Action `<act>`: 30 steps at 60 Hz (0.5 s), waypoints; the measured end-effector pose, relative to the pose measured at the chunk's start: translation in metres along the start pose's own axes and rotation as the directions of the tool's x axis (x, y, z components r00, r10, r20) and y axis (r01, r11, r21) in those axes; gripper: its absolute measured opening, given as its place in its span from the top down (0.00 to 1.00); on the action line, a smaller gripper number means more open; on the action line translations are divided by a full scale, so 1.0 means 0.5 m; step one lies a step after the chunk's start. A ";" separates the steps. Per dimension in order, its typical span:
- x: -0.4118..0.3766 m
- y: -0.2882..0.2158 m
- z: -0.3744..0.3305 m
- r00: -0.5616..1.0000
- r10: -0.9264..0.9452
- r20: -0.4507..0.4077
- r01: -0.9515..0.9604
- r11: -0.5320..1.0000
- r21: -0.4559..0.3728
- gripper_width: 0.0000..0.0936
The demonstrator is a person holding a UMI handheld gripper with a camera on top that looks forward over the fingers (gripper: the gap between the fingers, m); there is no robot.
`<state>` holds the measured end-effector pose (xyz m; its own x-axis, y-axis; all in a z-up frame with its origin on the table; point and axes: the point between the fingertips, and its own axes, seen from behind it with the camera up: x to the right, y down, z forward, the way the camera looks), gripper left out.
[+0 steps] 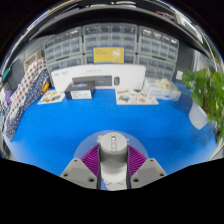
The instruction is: Arrange mouse
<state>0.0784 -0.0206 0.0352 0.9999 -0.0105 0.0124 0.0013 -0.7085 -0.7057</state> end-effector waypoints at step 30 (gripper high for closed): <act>-0.001 0.076 0.050 1.000 0.000 0.001 0.000 0.999 -0.052 0.41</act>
<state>0.0783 -0.0299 -0.0090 0.9999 -0.0094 0.0117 0.0008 -0.7444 -0.6678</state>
